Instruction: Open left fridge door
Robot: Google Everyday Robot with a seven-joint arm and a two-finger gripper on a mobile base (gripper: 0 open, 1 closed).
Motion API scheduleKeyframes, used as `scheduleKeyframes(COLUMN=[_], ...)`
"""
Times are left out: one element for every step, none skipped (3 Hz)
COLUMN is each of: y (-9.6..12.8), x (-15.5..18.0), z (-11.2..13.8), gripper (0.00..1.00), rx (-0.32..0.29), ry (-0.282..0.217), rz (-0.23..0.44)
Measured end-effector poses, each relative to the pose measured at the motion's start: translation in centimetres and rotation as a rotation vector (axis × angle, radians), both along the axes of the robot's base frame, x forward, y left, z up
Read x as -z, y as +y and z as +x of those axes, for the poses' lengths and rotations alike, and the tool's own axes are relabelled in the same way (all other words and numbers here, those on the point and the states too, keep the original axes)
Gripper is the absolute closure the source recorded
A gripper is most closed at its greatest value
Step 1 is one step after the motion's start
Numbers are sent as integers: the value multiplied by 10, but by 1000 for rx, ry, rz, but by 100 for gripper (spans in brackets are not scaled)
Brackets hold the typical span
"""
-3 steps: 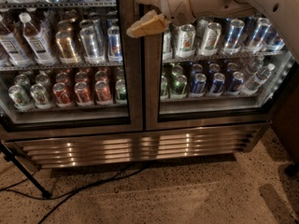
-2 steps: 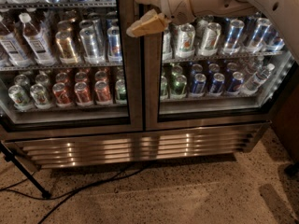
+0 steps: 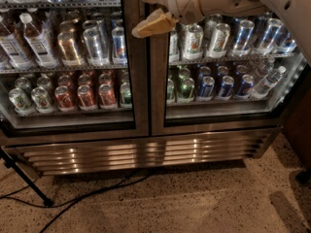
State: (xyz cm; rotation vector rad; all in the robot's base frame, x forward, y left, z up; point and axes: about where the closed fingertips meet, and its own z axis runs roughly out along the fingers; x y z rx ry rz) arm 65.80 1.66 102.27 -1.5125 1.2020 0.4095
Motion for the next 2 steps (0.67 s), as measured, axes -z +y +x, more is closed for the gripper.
scheduleKeyframes(y=[0,-1], x=[-1,0], z=[1,1], gripper=[33,33], rx=[-2,-3], ry=[-7,-8], rz=[1,1])
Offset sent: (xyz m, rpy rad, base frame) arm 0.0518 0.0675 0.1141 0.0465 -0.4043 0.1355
